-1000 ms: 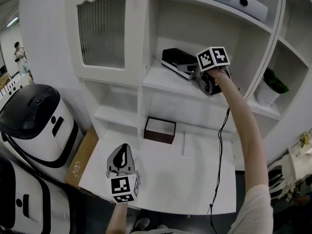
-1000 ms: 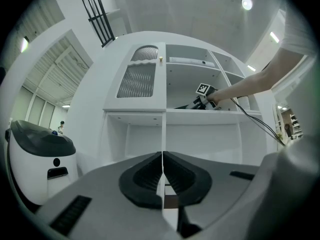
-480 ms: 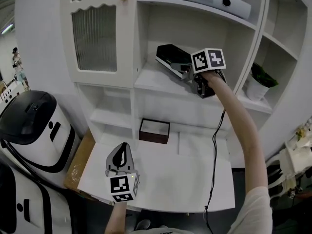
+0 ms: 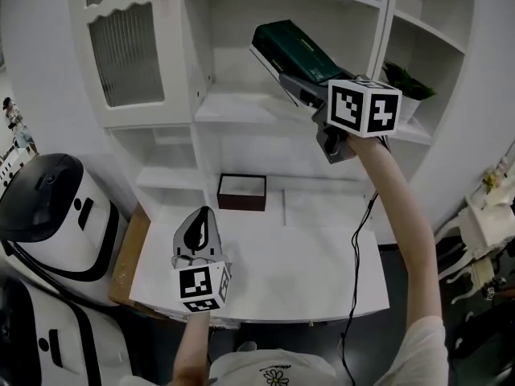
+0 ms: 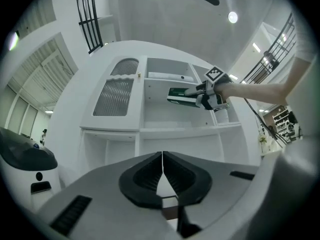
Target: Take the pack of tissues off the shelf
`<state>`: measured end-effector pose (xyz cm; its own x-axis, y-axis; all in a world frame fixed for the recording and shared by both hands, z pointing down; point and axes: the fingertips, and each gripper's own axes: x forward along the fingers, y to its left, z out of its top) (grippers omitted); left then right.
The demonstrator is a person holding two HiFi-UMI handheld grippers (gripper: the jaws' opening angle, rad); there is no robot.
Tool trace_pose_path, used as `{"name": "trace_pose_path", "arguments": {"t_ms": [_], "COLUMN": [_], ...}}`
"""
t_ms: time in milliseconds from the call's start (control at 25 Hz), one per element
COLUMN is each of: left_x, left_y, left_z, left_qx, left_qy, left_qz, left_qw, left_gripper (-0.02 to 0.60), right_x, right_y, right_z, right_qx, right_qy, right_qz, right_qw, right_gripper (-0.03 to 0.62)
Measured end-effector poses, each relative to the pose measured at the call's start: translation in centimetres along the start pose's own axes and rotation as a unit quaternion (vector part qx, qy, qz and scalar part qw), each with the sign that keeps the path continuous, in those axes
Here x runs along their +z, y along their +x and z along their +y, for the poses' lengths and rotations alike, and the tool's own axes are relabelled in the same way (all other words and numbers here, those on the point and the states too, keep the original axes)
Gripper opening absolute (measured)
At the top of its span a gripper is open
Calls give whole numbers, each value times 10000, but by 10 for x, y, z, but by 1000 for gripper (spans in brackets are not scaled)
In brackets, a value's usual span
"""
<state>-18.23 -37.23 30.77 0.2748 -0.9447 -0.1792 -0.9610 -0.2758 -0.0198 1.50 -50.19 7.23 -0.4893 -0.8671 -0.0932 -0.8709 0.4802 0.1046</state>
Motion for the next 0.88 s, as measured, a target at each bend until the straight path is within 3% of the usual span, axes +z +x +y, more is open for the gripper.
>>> {"name": "trace_pose_path", "arguments": {"t_ms": [160, 400, 560, 720, 880], "left_x": [17, 39, 46, 45, 30], "left_y": [-1, -10, -23, -34, -44], "left_z": [-24, -58, -72, -81, -89], "left_qx": [-250, -568, -699, -818, -959], "left_qy": [74, 183, 132, 130, 107], "left_qz": [-172, -451, -616, -735, -742], "left_qw": [9995, 9972, 9956, 9939, 9926], "left_gripper": [0, 0, 0, 0, 0], "right_x": [4, -29, -64, -110, -154], "right_y": [-57, -135, -176, -210, -231], "right_z": [19, 37, 49, 62, 81], "right_qx": [-74, -643, -1037, -1469, -1407], "right_qy": [-125, -752, -804, -710, -499], "right_qz": [-809, -1620, -1813, -1675, -1484], "right_qw": [9966, 9818, 9746, 9723, 9776], "right_gripper": [460, 460, 460, 460, 461]}}
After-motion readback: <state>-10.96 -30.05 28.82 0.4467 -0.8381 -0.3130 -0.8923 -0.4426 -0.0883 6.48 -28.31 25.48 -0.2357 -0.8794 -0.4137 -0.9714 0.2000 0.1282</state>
